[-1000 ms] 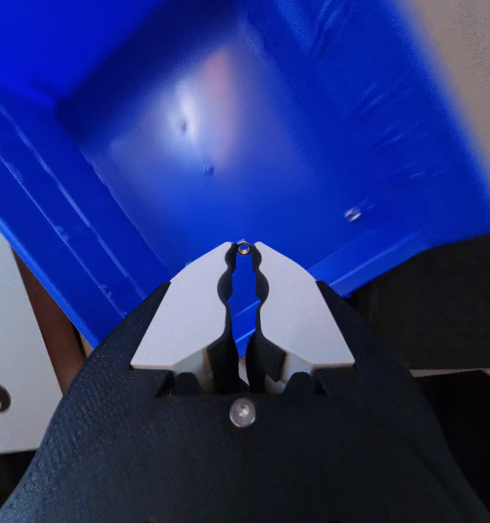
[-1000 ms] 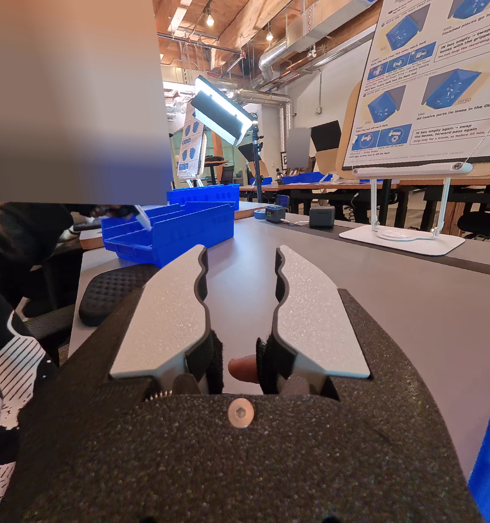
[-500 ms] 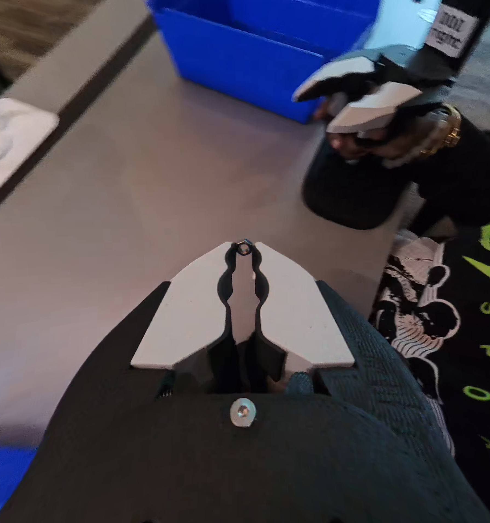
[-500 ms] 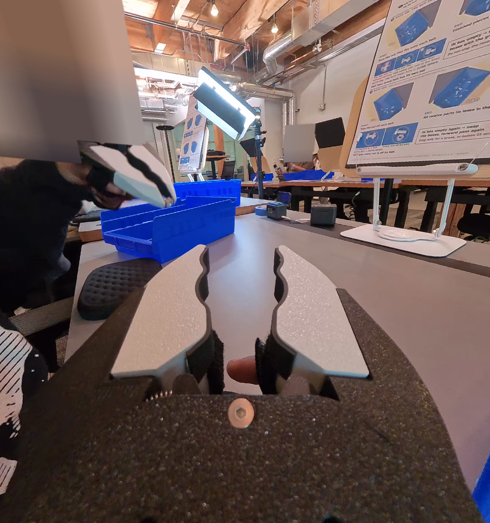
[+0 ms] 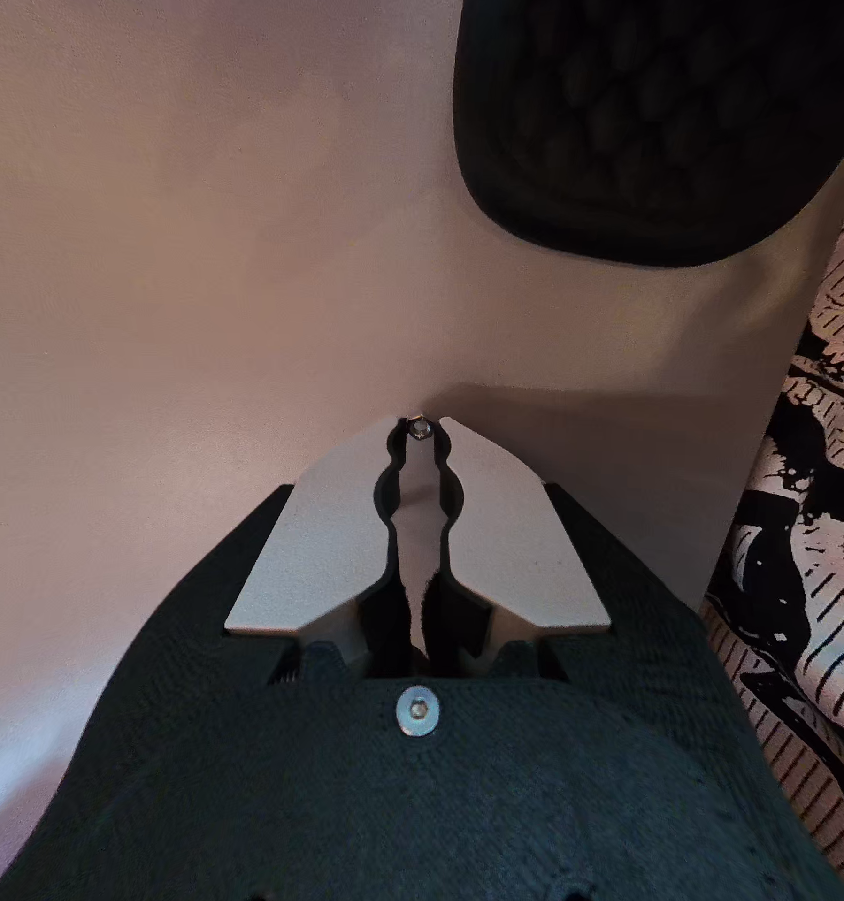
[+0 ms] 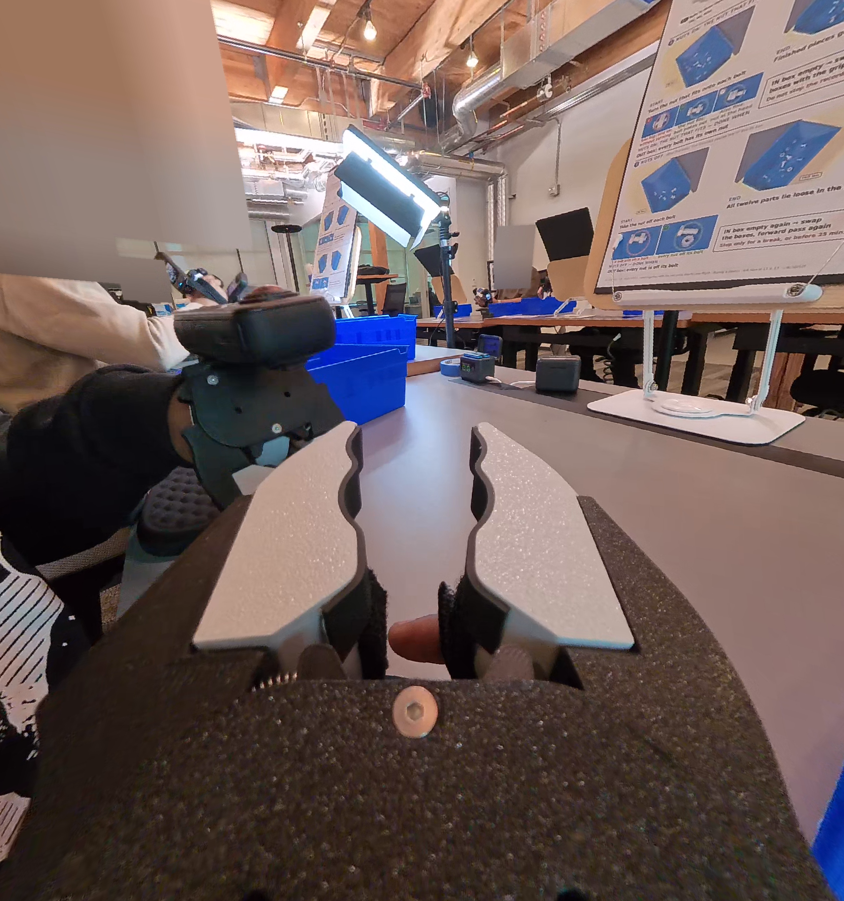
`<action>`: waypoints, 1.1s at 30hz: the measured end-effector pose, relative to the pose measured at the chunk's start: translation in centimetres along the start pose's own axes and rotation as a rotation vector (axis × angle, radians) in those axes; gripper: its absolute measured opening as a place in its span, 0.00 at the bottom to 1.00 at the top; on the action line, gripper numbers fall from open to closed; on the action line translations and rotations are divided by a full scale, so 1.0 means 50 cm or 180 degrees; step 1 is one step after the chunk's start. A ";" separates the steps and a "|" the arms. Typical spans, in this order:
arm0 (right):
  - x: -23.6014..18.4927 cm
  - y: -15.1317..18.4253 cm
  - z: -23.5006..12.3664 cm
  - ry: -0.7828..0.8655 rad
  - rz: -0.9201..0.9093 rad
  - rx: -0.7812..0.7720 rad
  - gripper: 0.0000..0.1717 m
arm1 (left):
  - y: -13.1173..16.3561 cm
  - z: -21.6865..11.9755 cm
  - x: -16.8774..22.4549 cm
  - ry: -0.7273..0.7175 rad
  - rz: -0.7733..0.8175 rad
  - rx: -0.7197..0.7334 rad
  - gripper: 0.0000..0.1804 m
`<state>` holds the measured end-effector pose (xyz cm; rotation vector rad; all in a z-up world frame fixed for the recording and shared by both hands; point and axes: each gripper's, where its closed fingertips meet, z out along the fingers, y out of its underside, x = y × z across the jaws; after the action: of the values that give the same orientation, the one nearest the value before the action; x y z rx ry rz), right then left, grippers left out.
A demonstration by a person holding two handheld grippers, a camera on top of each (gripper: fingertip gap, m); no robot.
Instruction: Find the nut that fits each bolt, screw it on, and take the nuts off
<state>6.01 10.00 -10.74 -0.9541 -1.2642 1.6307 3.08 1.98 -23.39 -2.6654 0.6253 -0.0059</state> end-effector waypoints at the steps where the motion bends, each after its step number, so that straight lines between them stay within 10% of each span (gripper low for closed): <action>1: 0.000 0.000 0.000 0.0000 0.0003 0.0001 0.25 | 0.004 0.002 -0.001 0.0002 -0.0003 -0.0040 0.06; 10: 0.002 0.001 0.000 -0.0001 0.0044 -0.0008 0.25 | 0.002 -0.003 -0.004 0.0005 -0.0025 0.0098 0.12; 20: -0.023 0.038 0.026 -0.0150 -0.0161 -0.0482 0.22 | -0.041 -0.191 -0.008 0.0190 -0.0169 0.3158 0.22; 27: -0.101 0.121 0.096 -0.0635 -0.0306 -0.1320 0.19 | 0.009 -0.277 -0.033 0.0136 -0.0431 0.4265 0.25; 33: -0.122 0.204 0.138 -0.0720 -0.0438 -0.2116 0.16 | 0.017 -0.285 -0.041 0.0139 -0.0501 0.4356 0.27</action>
<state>0.17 0.62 -18.89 -1.0504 -2.0513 1.2451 -0.47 -3.29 -10.43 -1.3664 0.2318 -0.3857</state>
